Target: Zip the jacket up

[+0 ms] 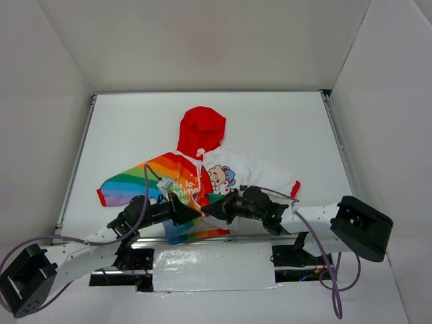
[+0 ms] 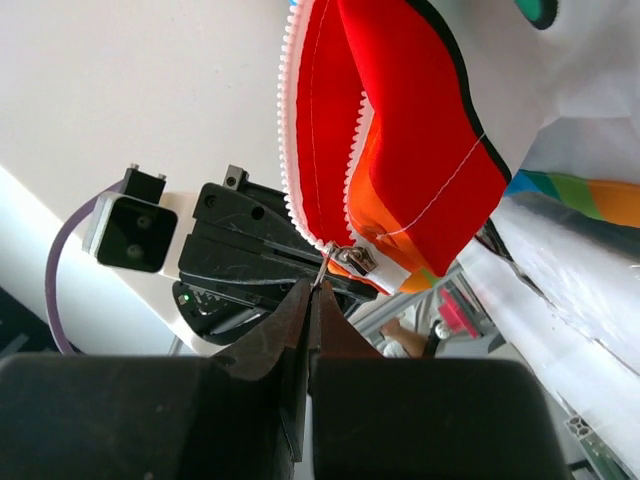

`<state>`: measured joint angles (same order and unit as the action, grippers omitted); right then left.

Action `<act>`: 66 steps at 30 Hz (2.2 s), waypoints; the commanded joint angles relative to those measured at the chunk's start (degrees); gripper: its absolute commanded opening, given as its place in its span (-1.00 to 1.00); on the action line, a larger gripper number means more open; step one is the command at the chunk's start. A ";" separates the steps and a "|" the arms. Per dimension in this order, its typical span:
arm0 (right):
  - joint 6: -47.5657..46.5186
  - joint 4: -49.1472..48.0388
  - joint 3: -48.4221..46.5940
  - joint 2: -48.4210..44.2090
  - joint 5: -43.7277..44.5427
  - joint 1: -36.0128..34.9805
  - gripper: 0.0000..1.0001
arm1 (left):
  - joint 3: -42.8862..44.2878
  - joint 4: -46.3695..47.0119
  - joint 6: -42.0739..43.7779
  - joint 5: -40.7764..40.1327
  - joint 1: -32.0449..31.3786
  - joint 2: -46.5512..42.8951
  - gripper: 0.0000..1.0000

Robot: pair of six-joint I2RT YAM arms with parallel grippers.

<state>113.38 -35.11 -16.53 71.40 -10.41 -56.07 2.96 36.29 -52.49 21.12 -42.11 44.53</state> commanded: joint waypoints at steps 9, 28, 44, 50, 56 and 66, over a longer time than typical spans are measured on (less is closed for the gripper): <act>15.10 -17.35 -4.21 4.02 0.49 2.03 -1.00 | -4.90 -2.27 0.54 -0.47 -6.76 1.97 -1.00; 23.45 -40.35 4.30 12.34 2.32 -5.53 -1.00 | -2.09 -1.57 3.88 -4.78 -6.85 4.07 -1.00; 24.95 -51.46 -2.54 23.62 4.08 -1.15 -1.00 | -2.79 -7.73 6.08 -2.05 -8.78 -5.77 -1.00; 24.96 -49.70 -1.22 24.75 3.65 4.74 -1.00 | -4.90 -3.78 5.56 -0.92 -9.13 -3.23 -1.00; 20.83 -46.46 -9.89 29.14 -3.03 14.58 -1.00 | -3.49 -2.62 5.82 -1.52 -11.41 1.78 -1.00; 3.61 -21.58 -42.32 42.12 -17.35 28.99 -1.00 | -4.28 -6.58 5.11 -8.02 -13.18 -0.41 -1.00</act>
<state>114.54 -61.41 -50.61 109.10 -24.95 -30.09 1.87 31.48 -47.94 13.15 -54.26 45.28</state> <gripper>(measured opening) 0.007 0.138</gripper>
